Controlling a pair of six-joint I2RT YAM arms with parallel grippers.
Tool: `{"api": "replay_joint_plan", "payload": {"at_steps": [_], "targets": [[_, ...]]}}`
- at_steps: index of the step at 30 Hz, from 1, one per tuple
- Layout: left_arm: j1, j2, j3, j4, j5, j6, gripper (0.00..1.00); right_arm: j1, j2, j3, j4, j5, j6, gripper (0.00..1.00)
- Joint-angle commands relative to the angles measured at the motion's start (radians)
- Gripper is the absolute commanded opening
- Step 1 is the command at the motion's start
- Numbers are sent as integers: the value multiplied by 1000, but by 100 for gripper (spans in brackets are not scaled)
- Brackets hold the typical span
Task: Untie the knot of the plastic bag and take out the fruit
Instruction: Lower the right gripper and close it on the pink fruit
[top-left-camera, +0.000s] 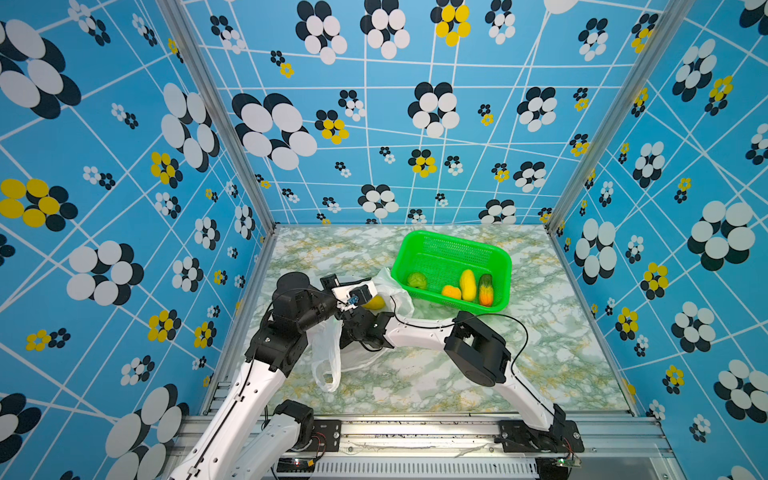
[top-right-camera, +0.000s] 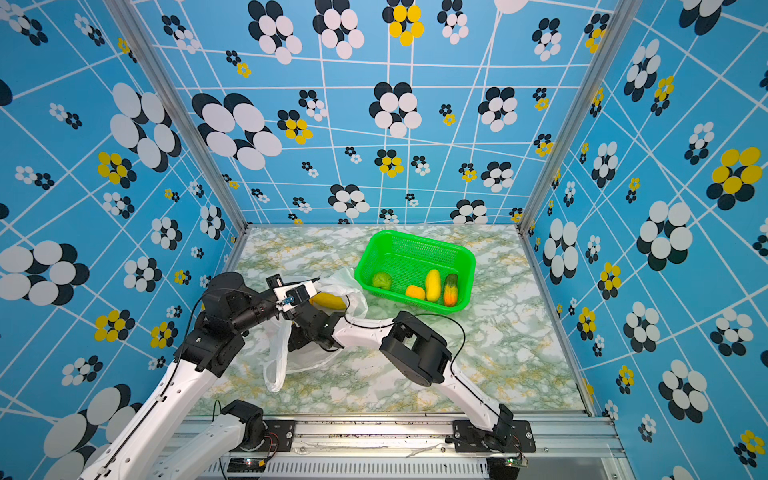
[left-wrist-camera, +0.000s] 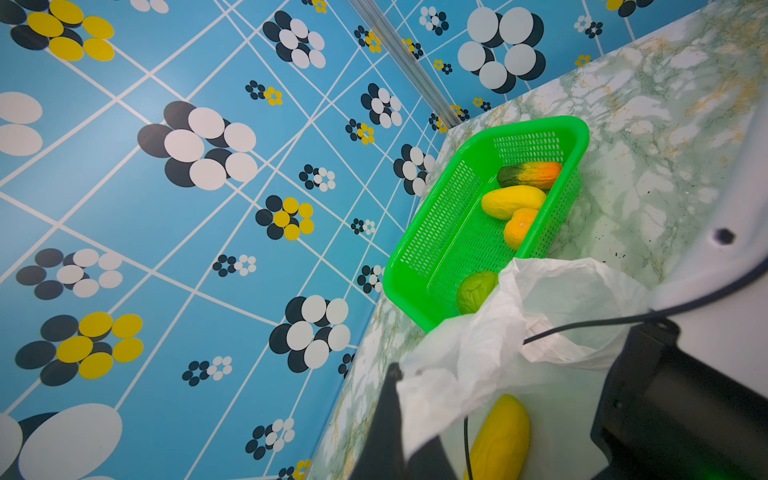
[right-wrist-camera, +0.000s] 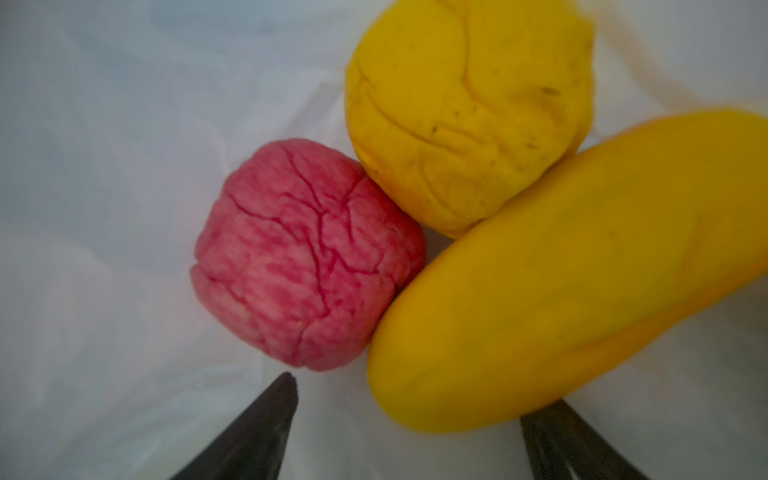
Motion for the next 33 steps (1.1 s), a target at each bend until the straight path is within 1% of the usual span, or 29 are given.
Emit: {"api": "replay_joint_plan", "payload": {"at_steps": [1, 6, 8, 11, 14, 16, 20, 21, 23, 26, 29, 33], "targets": [[-6, -10, -7, -1, 6, 9, 0, 10, -41, 11, 133, -50, 30, 86], [-6, -11, -7, 0, 8, 9, 0, 13, 9, 98, 118, -23, 48, 89], [-6, -11, -5, 1, 10, 8, 0, 12, 29, 133, 107, -27, 50, 89], [-6, -13, -7, 3, 11, 7, 0, 16, 48, 163, 101, -3, 64, 90], [-7, -13, -7, 2, 11, 8, 0, 19, 74, 195, 87, 15, 79, 90], [-7, -13, -7, 2, 11, 7, 0, 25, 85, 220, 47, 72, 82, 88], [-7, -13, -9, 3, 9, 9, 0, 38, 115, 318, -161, 333, 95, 88], [-7, -13, -9, 3, 9, 9, 0, 37, 122, 329, -190, 365, 99, 88], [-6, -12, -7, 2, 9, 9, 0, 37, 126, 316, -187, 373, 92, 87], [-7, -14, -8, 3, 8, 10, 0, 39, 126, 286, -173, 339, 95, 84], [-7, -12, -9, 2, 5, 10, 0, 52, 115, 255, -180, 334, 98, 84], [-6, -11, -9, -1, 0, 15, 0, 75, 116, 270, -211, 324, 48, 84]]}}
